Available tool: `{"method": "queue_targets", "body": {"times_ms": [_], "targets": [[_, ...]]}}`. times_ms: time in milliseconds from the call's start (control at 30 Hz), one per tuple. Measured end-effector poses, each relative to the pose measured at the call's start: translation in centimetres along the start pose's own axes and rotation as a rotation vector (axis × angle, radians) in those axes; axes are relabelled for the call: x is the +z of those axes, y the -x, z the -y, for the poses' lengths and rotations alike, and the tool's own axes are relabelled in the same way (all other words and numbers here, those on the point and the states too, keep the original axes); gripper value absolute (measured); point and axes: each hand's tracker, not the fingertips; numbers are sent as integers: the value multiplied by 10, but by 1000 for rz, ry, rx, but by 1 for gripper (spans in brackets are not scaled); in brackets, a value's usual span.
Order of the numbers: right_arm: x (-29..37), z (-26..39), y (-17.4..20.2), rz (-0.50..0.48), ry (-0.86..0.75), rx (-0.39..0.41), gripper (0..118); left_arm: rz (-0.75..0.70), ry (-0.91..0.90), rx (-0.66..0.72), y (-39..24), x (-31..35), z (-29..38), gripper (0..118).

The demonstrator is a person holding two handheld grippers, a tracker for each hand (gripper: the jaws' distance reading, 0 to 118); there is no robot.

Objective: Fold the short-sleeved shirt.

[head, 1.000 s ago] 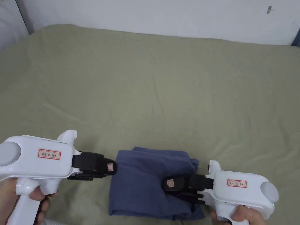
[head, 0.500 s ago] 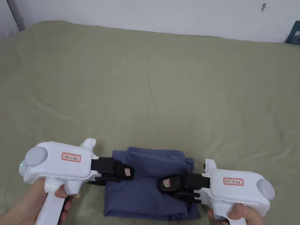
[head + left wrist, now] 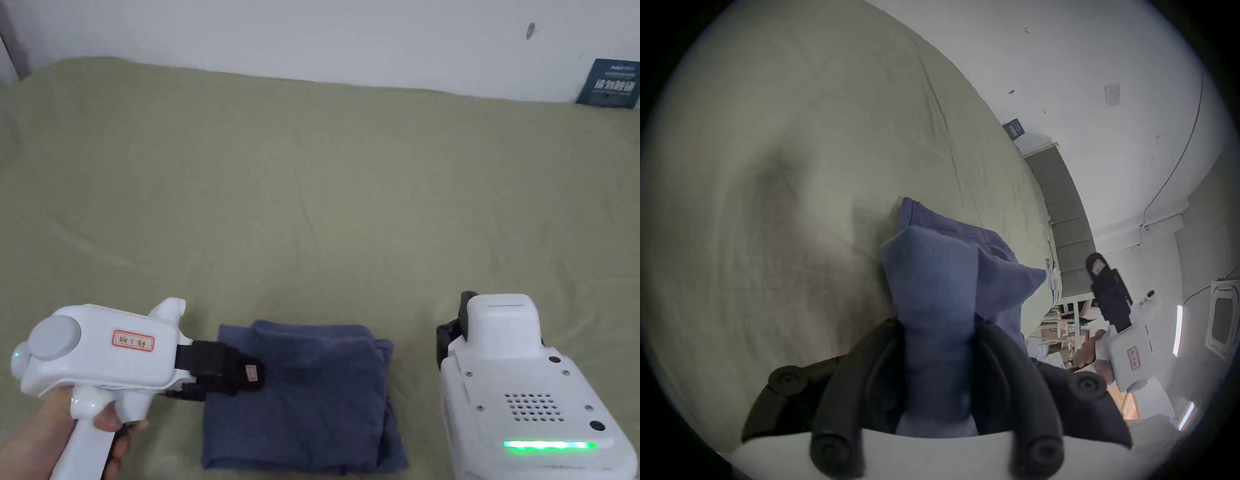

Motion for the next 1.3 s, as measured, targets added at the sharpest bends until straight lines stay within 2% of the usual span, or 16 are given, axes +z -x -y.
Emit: {"method": "queue_targets", "body": {"times_ms": [33,100,167,267,467,667,900,1033,1100,1167,1300], "targets": [[1,-2,-2,-29,22,-51,0,0,1,-10,-1,2,-1,32],[-2,-5,-6,-37,48,-87,0,4,8,-12,-4,4,-3,32],[-3,-9,-4,-22,65,-82,0,4,10,-18,-7,8,-5,32],[-8,-14,-4,-42,86,-120,0,2,-3,-27,-10,19,-14,32],[-17,-32,18,-50,71,-105,0,-59,-14,-77,1,65,-41,32],[-28,-52,67,-117,40,-74,0,-146,-37,-44,55,148,-74,32],[-43,-65,143,-246,20,-61,0,-239,-73,14,134,249,-98,32],[-49,-71,186,-298,21,-48,0,-272,-76,16,157,284,-108,32],[-53,-74,204,-327,27,-53,0,-311,-91,44,189,300,-129,32],[-54,-75,221,-343,27,-54,0,-357,-106,57,198,309,-136,32],[-58,-75,248,-382,39,-48,0,-360,-102,55,214,313,-148,32]]}}
